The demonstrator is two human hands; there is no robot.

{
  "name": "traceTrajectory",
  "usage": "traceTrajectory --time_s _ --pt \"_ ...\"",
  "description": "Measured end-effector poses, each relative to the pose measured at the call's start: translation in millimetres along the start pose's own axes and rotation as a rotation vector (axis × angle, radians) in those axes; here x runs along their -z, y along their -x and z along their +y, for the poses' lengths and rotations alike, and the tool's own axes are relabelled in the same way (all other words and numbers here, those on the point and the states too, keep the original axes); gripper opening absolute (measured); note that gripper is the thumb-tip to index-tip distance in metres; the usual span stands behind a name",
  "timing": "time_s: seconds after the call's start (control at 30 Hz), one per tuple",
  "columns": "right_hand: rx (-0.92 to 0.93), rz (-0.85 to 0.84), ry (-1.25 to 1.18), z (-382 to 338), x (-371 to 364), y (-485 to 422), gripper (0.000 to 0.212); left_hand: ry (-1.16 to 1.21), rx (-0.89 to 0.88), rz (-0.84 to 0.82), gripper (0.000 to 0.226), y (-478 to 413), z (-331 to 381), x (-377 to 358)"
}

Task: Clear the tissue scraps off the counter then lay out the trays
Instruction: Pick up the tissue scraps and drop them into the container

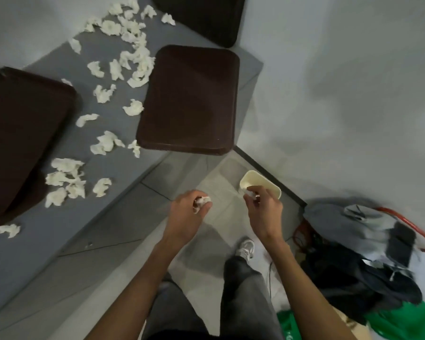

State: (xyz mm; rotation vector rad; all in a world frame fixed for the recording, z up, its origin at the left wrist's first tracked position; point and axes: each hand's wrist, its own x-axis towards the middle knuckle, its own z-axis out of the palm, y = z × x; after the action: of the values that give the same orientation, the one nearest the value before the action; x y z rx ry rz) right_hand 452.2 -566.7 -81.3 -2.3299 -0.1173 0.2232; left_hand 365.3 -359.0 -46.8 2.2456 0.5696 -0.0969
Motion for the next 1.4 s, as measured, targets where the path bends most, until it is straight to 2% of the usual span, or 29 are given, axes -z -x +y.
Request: traceTrajectory --time_s 0.27,0.47,0.73,0.93,1.17,1.33,1.4 --pt "-0.084 0.034 0.006 144.2 12.2 -90.3 0.019 0.055 0.055 -0.095 0.013 -75.8 37.1 -152.7" --pt "-0.141 -0.004 0.017 245.8 -36.3 -149.2 0.021 0.082 0.117 -0.118 0.016 -143.6 9.4 -253.6" --pt "-0.23 -0.086 0.033 353.8 -118.7 -209.8 0.025 -0.024 0.118 -0.161 0.026 -223.0 -39.8 -355.3" --pt "-0.233 -0.209 0.122 395.8 -162.9 -237.0 0.035 -0.083 0.096 -0.191 0.028 -259.5 -64.3 -406.9" --pt "-0.272 -0.284 0.175 414.2 -176.0 -247.3 0.043 -0.149 0.089 -0.25 0.03 -289.6 -79.0 -449.5" --pt "-0.255 -0.267 0.23 417.3 -170.0 -254.3 0.05 -0.196 0.131 -0.354 0.055 -306.2 -81.9 -470.0" --pt "-0.239 -0.263 0.247 414.4 -166.1 -255.0 0.047 -0.216 0.14 -0.35 0.056 -307.3 -82.5 -469.4"
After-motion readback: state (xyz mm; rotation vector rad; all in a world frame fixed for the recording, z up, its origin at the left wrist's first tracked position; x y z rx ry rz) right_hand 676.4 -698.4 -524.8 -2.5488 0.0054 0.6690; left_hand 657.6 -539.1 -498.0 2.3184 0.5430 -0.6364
